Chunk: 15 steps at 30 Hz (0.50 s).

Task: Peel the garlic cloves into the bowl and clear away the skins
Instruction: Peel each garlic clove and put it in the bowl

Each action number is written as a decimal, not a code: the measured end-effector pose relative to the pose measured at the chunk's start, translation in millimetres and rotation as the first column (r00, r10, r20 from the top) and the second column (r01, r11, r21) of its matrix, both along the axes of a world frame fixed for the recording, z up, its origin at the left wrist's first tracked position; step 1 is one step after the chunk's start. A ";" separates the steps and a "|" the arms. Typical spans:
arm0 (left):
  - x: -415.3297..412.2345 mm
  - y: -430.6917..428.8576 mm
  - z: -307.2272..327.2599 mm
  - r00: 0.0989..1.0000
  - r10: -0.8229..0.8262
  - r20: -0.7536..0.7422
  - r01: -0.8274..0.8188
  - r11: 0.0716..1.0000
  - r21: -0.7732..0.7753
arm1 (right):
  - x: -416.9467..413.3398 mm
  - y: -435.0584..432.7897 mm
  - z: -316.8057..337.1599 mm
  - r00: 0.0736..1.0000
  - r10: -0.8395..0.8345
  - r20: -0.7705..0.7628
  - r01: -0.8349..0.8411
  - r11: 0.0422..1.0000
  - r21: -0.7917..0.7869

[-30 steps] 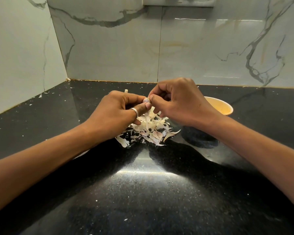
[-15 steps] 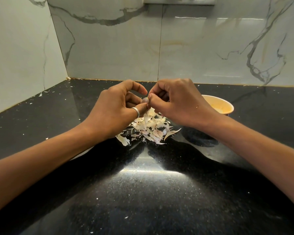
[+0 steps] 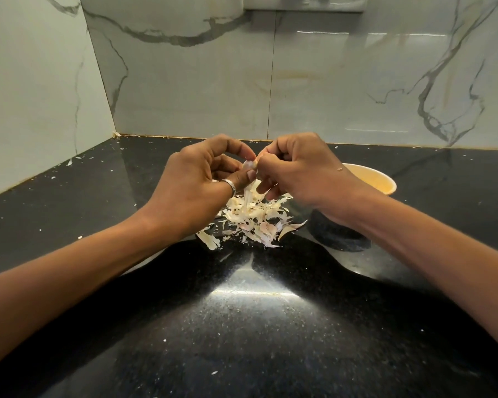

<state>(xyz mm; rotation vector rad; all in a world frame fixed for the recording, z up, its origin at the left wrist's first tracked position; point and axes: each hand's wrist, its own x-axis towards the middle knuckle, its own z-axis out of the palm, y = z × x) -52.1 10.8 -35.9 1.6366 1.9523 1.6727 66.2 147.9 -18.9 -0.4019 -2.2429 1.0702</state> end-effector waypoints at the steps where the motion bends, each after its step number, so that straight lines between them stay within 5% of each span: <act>1: 0.1 0.0 -0.1 1.000 -0.001 0.002 0.001 1.000 0.001 | 0.1 0.0 0.1 1.000 0.004 0.004 -0.004 1.000 -0.025; 15: -1.6 -1.3 9.1 0.991 -0.097 0.092 0.091 0.994 0.067 | 1.5 5.3 -2.1 0.997 -0.044 0.067 0.052 0.992 -0.118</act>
